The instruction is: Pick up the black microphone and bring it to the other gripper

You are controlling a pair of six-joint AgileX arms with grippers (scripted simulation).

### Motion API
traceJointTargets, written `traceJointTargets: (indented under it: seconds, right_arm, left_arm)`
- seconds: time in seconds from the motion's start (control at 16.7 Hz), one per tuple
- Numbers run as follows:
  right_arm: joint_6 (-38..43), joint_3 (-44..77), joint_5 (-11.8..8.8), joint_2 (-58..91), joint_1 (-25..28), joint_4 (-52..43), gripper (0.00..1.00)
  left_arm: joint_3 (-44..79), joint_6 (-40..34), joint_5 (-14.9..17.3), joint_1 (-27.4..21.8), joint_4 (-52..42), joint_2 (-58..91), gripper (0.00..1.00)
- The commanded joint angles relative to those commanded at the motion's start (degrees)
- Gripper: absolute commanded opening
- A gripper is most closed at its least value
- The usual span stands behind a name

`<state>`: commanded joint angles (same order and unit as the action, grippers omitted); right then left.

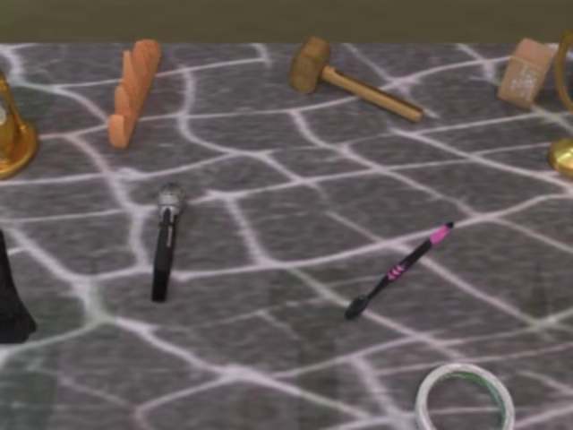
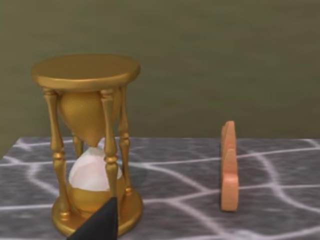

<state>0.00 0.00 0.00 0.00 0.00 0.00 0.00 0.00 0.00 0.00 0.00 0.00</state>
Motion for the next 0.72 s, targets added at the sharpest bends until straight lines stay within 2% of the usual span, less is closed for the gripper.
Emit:
traceJointTargets:
  seconds: [0.36,0.72]
  right_arm:
    - [0.00,0.00,0.00,0.00,0.00,0.00,1.00]
    - [0.00,0.00,0.00,0.00,0.00,0.00,1.00]
  left_arm:
    - [5.60,-1.24,0.21,-1.47,-3.54,5.98,1.00]
    - [25.69,-5.63,0.13,-6.07,-16.94,32.79,1.00]
